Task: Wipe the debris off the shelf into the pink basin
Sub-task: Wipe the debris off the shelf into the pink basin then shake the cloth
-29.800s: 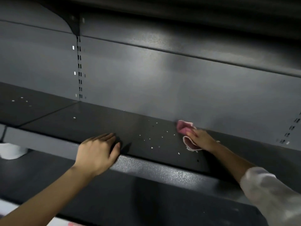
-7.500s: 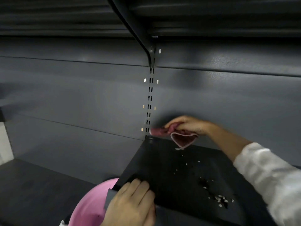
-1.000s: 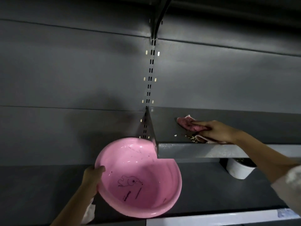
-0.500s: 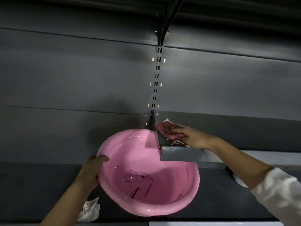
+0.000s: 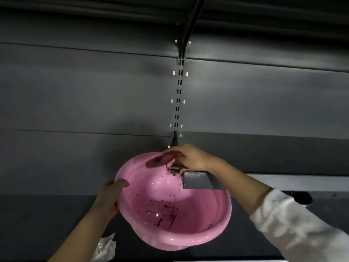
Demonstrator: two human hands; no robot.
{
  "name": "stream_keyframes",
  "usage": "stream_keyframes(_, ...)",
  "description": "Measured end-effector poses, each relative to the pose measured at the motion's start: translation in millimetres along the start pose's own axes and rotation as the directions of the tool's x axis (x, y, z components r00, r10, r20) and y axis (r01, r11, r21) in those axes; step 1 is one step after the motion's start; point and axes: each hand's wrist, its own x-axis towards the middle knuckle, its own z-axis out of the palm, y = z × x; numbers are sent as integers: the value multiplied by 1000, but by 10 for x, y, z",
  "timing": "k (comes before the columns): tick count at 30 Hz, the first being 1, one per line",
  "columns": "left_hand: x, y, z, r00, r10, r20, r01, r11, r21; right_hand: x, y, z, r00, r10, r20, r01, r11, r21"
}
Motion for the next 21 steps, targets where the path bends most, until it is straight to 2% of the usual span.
stream_keyframes(5,0,1,29,1000,-1,-15,1,1000,-1,-48,112,-198,996,21,-90,-11,995,103)
stream_keyframes(8,15,-17,59,1000,-6,-14,6,1000,11,-225,346,-440,981,95,-166,-70,986,150)
stream_keyframes(10,30,-33,92,1000,-11,-4,11,1000,3,-400,543,-571,971,151,-186,-130,984,119)
stream_keyframes(12,45,-51,133,1000,-21,-2,21,1000,-9,-577,711,-599,966,200,-164,-195,980,48)
stream_keyframes(16,67,-84,213,999,-36,19,36,999,-22,-678,815,-463,973,232,9,-232,971,-59)
stream_keyframes(21,107,-101,221,999,-43,15,44,999,-9,-495,549,-341,980,186,75,-184,982,-34)
